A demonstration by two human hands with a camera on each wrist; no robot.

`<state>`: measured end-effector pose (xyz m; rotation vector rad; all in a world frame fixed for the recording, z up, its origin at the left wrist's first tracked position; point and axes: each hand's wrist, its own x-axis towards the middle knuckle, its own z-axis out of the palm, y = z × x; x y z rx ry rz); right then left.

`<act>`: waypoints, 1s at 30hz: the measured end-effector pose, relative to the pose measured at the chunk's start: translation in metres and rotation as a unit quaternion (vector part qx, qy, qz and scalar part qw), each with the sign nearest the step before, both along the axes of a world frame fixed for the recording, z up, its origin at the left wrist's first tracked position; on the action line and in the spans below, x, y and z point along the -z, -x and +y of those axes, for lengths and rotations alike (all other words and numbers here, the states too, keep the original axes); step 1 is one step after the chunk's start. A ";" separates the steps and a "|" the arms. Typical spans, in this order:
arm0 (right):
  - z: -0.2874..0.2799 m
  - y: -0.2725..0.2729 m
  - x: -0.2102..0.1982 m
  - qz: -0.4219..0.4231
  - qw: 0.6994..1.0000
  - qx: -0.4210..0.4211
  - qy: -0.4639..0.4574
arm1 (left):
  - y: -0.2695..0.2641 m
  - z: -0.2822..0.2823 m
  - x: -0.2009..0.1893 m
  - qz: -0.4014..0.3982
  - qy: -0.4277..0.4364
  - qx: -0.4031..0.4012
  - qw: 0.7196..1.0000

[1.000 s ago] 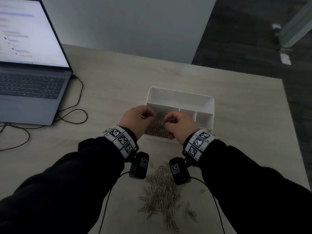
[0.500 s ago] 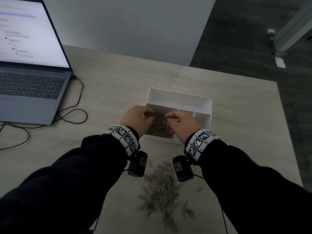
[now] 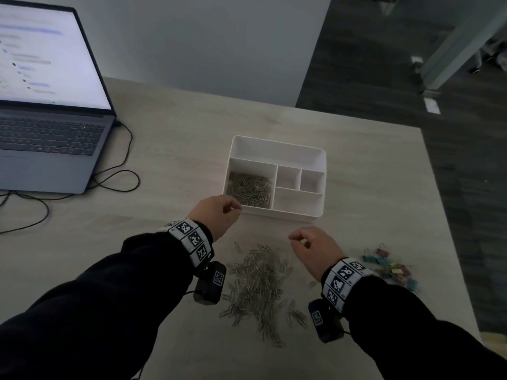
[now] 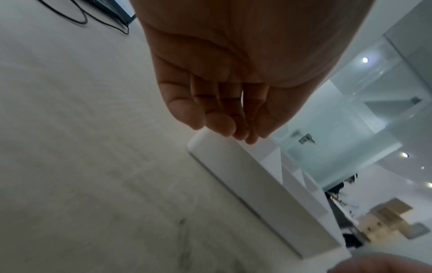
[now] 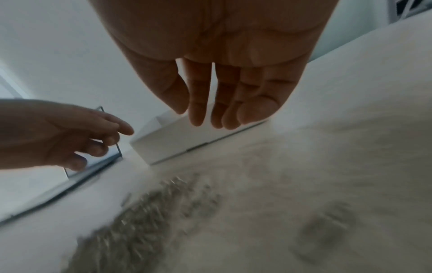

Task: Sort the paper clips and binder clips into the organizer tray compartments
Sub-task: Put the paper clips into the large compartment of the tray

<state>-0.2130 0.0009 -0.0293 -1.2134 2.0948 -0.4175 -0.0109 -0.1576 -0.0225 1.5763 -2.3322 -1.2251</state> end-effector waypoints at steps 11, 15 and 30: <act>0.063 -0.014 0.020 0.111 0.973 -0.116 -0.164 | -0.009 0.086 0.035 -0.190 0.043 0.205 0.959; 0.068 -0.043 0.029 0.109 0.969 -0.173 -0.137 | 0.004 0.116 0.037 -0.195 0.065 0.263 0.943; 0.061 -0.076 0.038 0.058 0.964 -0.251 -0.070 | -0.018 0.133 0.046 -0.146 0.038 0.288 0.946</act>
